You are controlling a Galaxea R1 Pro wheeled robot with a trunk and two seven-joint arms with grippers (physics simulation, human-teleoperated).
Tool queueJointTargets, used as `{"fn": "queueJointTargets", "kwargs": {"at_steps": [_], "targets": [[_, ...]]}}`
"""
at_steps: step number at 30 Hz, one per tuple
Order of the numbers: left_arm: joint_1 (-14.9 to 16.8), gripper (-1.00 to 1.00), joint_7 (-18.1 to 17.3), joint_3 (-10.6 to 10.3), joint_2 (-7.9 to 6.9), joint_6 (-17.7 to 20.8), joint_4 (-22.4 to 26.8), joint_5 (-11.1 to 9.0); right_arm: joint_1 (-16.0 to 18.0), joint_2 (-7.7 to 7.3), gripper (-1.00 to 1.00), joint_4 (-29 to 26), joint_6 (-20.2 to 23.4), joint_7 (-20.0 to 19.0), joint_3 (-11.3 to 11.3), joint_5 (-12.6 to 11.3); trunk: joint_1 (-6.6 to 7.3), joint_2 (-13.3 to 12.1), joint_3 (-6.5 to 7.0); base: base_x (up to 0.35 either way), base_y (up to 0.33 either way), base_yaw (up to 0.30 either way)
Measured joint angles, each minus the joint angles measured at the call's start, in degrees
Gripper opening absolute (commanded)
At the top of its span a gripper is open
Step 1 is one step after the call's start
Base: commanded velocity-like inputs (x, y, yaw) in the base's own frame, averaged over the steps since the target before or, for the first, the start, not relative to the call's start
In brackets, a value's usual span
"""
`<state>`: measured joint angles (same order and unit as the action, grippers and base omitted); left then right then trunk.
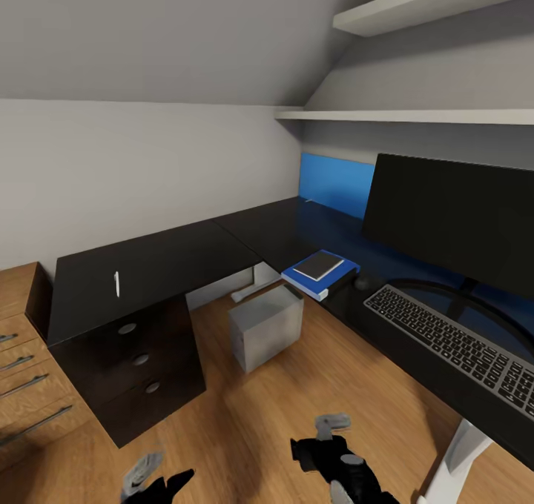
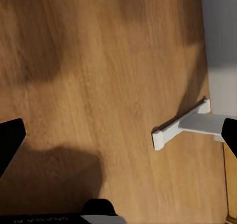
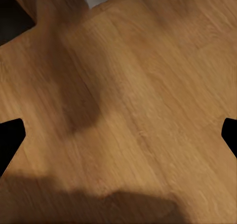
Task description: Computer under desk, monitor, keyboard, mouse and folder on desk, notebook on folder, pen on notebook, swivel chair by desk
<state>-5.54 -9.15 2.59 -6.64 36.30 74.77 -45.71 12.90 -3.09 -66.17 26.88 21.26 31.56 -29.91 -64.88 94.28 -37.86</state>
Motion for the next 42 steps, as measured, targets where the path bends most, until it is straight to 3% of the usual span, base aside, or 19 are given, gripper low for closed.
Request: {"fn": "queueJointTargets", "kwargs": {"at_steps": [1,2,4,5,9,19,24,27,30,37,42], "targets": [[-0.4,1.00,0.3,0.0,-0.03,-0.7,-0.3,0.0,0.4,0.47,1.00,-0.1,0.9,0.0,0.0,0.0,0.00,0.0,-0.02,0.000,0.000,0.000],[-1.7,1.00,1.3,0.1,-0.03,-3.1,-2.2,0.1,2.5,3.10,1.00,-0.4,4.9,0.2,0.3,0.2,0.00,0.0,-0.02,0.000,0.000,0.000],[-2.5,1.00,1.5,0.1,-0.01,-3.6,-2.6,0.0,3.6,3.97,1.00,-0.5,6.4,0.3,0.3,0.3,0.00,0.0,-0.03,0.000,0.000,0.000],[-4.2,1.00,1.8,0.1,0.19,-4.2,-4.2,0.2,5.2,4.76,1.00,-3.2,8.4,0.3,0.5,0.6,0.00,0.0,-0.03,0.000,0.000,0.000],[-4.9,1.00,2.1,0.2,0.28,-4.3,-7.0,-0.2,5.6,4.82,1.00,-8.6,11.3,0.3,0.3,0.8,0.00,0.0,-0.03,0.000,0.000,0.000],[-4.9,1.00,2.1,0.2,0.29,-4.4,-8.4,0.0,5.6,4.61,1.00,-12.7,12.5,0.4,0.4,0.8,0.00,0.0,-0.03,0.000,0.000,0.000],[-4.9,1.00,2.1,0.2,0.28,-4.4,-8.4,0.0,5.6,5.10,1.00,-15.5,12.9,7.9,0.3,0.7,0.00,0.0,-0.03,0.000,0.000,0.059],[-4.9,1.00,2.1,0.2,0.29,-4.4,-8.4,0.0,6.5,6.38,1.00,-17.3,15.2,11.8,0.2,0.3,0.00,0.0,-0.03,0.000,0.000,0.201],[-4.9,1.00,2.1,0.2,0.29,-4.4,-8.4,0.0,8.4,7.24,1.00,-18.0,18.9,13.1,0.1,-0.5,0.00,0.0,-0.03,0.000,0.000,0.255],[-4.9,1.00,2.1,0.3,0.23,-4.4,-8.5,-0.1,10.3,7.59,1.00,-18.2,20.9,13.6,0.0,-2.1,0.00,0.0,-0.03,0.000,0.000,0.274],[-4.9,1.00,2.0,2.5,0.31,-5.0,-8.5,-0.4,10.8,7.61,1.00,-18.4,21.4,13.7,0.1,-2.8,0.00,0.0,-0.03,0.000,0.000,0.280]]}}
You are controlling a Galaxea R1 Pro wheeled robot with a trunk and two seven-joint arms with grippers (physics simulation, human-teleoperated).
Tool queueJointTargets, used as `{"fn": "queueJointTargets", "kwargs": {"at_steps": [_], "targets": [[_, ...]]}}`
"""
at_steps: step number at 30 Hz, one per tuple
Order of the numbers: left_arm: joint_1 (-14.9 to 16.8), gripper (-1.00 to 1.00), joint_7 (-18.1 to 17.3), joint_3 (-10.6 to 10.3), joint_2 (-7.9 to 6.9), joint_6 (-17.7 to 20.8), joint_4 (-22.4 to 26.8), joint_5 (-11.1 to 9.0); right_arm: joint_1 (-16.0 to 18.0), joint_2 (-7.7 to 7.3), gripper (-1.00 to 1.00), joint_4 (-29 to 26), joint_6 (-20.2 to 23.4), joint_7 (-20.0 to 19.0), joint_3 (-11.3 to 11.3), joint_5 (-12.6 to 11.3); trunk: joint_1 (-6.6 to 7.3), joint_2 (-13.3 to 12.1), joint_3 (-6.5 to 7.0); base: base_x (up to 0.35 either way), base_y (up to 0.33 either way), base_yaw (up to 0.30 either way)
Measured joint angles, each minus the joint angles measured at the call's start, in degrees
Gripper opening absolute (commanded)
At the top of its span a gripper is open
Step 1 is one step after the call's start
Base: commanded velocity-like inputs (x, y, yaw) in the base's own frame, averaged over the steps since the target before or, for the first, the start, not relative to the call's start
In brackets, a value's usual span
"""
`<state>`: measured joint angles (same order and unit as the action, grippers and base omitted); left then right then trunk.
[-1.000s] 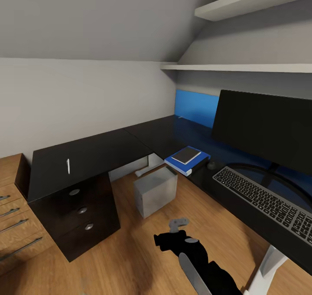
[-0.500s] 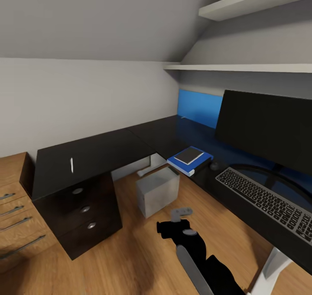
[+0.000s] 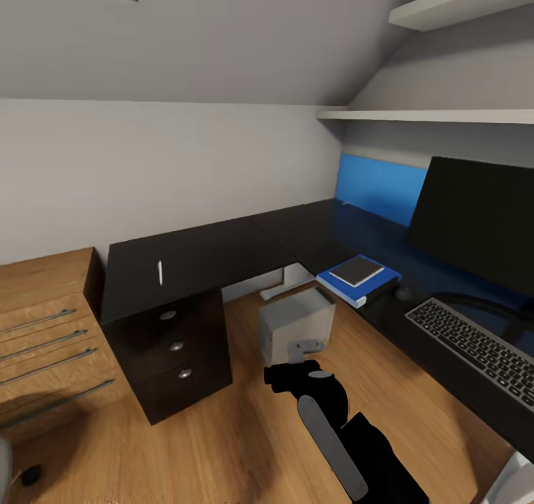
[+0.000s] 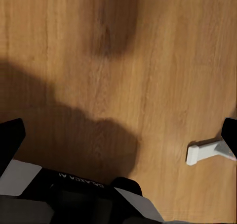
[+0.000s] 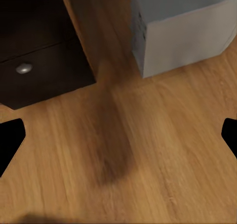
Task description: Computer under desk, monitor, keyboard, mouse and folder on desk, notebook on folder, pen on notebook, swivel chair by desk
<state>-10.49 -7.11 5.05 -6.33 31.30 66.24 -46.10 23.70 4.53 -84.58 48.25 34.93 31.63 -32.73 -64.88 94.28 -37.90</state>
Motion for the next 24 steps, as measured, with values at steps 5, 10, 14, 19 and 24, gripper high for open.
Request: {"fn": "queueJointTargets", "kwargs": {"at_steps": [5,10,14,19,24], "targets": [[-1.0,1.00,-0.3,1.5,0.12,-1.7,0.2,-0.1,0.1,0.00,1.00,-0.3,1.6,0.1,0.0,-0.1,0.00,0.0,0.00,0.000,0.000,0.281],[-2.0,1.00,-0.3,3.0,0.24,-2.3,0.5,-0.2,0.1,0.05,1.00,-1.6,4.3,0.1,0.0,-0.1,0.00,0.0,0.00,0.000,0.000,0.281],[-2.3,1.00,-0.2,3.5,0.63,-2.4,0.3,-0.1,0.9,0.44,1.00,-3.1,5.1,0.3,0.0,0.0,0.00,0.0,0.00,0.000,0.000,0.282],[-2.4,1.00,-0.1,3.5,0.80,-2.4,0.2,-0.1,4.2,3.17,1.00,-3.9,9.2,0.6,0.1,0.0,0.00,0.0,0.00,0.000,0.000,0.280],[-2.4,1.00,0.0,3.4,0.85,-2.5,0.1,-0.1,7.1,4.42,1.00,-4.2,11.6,0.7,0.0,0.1,0.00,0.0,-0.08,0.000,0.000,0.231]]}}
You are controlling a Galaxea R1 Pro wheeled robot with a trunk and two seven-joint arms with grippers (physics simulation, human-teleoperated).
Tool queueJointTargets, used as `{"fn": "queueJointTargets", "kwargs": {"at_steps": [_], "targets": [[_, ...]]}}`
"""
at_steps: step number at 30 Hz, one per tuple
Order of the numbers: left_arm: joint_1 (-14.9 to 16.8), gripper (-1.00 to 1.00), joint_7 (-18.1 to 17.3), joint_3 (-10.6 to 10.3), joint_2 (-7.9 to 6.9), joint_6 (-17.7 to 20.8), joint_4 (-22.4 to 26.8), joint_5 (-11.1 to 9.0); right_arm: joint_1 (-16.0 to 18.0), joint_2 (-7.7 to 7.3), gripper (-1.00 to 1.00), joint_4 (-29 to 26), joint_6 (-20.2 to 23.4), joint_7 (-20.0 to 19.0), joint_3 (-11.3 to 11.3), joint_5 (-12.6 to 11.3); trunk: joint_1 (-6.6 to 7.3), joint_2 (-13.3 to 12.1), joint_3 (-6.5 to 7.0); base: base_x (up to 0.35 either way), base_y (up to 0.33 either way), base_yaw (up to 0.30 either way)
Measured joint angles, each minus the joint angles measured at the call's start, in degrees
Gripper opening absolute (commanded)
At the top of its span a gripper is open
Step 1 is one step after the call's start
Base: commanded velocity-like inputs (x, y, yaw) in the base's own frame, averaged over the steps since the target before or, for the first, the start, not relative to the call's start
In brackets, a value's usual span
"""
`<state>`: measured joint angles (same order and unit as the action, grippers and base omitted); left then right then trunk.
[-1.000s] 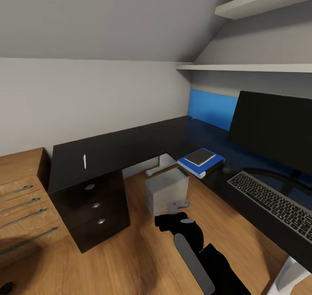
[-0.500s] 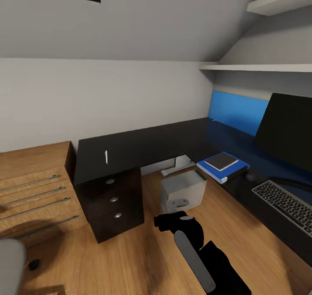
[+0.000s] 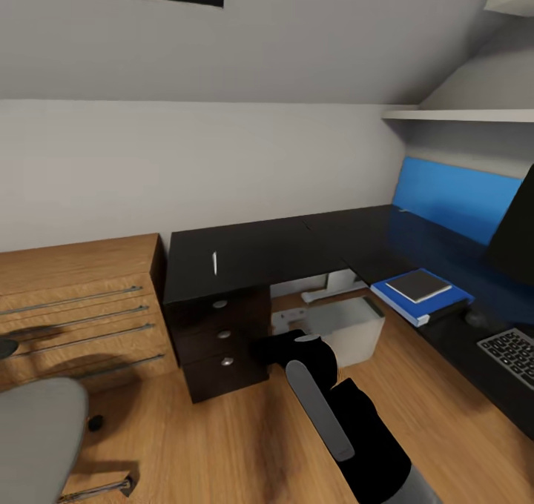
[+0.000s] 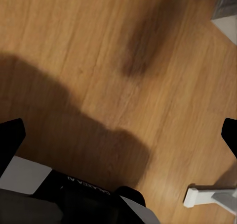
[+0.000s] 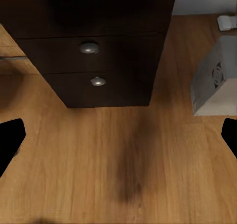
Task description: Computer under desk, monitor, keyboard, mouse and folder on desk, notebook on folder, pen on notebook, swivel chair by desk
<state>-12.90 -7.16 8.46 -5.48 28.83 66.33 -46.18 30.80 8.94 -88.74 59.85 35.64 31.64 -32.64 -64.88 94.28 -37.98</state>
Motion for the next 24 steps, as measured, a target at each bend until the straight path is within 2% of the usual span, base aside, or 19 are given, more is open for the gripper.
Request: {"fn": "queueJointTargets", "kwargs": {"at_steps": [7,12,16,20,24], "targets": [[0.0,1.00,0.0,-0.1,0.02,-0.1,0.0,0.0,2.1,0.40,1.00,-0.2,0.0,-0.4,-0.1,0.0,0.00,0.0,-0.07,0.000,0.000,0.075],[0.0,1.00,0.1,-0.2,0.02,-0.2,0.0,0.0,2.4,0.04,1.00,0.1,0.0,-0.5,-0.2,0.0,0.00,0.0,-0.08,0.000,0.000,0.016],[0.0,1.00,0.1,-0.3,0.06,-0.2,0.0,0.1,2.3,-0.24,1.00,3.3,0.0,-0.6,-0.4,-0.1,0.00,0.0,-0.09,0.000,0.000,0.005],[0.0,1.00,0.1,-0.3,0.09,-0.2,0.0,0.2,2.1,-0.38,1.00,6.8,-2.6,-0.6,-0.3,0.1,0.00,0.0,-0.09,0.000,0.000,0.002],[0.0,1.00,0.1,-0.3,0.09,-0.2,0.0,0.2,1.6,-0.46,1.00,7.9,-5.8,-0.6,-0.1,0.3,0.00,0.0,-0.09,0.000,0.000,0.000]]}}
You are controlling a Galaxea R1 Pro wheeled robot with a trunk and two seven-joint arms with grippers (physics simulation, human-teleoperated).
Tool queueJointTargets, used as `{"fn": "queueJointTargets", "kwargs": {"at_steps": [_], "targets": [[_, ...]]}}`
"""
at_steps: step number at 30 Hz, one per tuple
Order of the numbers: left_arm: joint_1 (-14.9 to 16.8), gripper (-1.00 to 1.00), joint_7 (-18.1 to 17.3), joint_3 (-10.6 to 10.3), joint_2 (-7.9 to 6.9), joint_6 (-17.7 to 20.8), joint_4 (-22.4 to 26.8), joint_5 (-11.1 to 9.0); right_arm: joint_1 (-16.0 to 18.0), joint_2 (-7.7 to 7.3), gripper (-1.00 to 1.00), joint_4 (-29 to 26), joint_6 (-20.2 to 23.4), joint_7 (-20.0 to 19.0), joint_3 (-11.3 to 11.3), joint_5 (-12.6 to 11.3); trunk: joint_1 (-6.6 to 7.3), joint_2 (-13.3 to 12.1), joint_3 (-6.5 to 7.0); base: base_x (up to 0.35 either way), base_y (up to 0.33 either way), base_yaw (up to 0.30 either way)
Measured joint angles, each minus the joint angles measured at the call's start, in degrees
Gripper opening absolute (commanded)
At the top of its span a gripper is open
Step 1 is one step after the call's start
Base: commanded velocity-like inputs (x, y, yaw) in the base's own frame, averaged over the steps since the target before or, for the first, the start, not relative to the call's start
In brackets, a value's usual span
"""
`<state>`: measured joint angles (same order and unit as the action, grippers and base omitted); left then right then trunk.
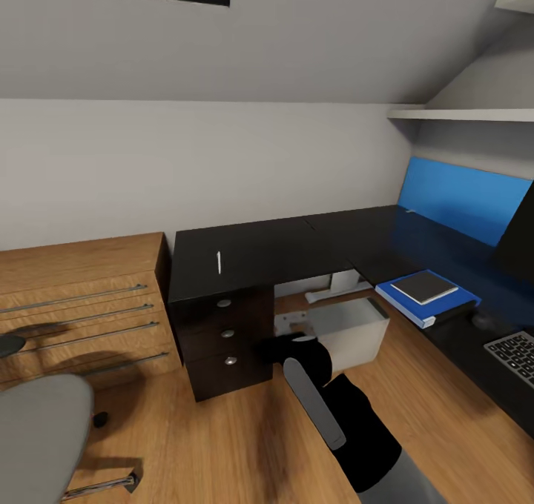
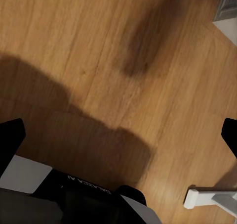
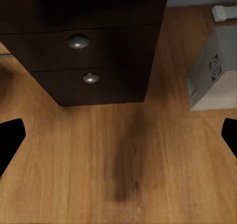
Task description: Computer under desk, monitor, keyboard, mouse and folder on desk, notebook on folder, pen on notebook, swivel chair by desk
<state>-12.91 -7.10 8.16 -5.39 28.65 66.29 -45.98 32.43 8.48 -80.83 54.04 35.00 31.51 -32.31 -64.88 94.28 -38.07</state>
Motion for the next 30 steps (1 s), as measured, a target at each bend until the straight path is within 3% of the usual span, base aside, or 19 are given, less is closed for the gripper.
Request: {"fn": "queueJointTargets", "kwargs": {"at_steps": [13,30], "targets": [[-0.4,1.00,-0.4,0.3,-0.02,-0.3,0.0,0.2,-1.6,0.05,1.00,-9.1,-2.4,1.5,0.2,0.3,0.00,0.0,0.00,0.000,0.000,0.081],[-0.7,1.00,-0.2,0.4,-0.07,-0.7,-2.2,0.3,-1.6,0.14,1.00,-7.7,-2.4,1.8,0.0,0.4,0.00,0.0,0.00,0.000,0.000,0.268]]}}
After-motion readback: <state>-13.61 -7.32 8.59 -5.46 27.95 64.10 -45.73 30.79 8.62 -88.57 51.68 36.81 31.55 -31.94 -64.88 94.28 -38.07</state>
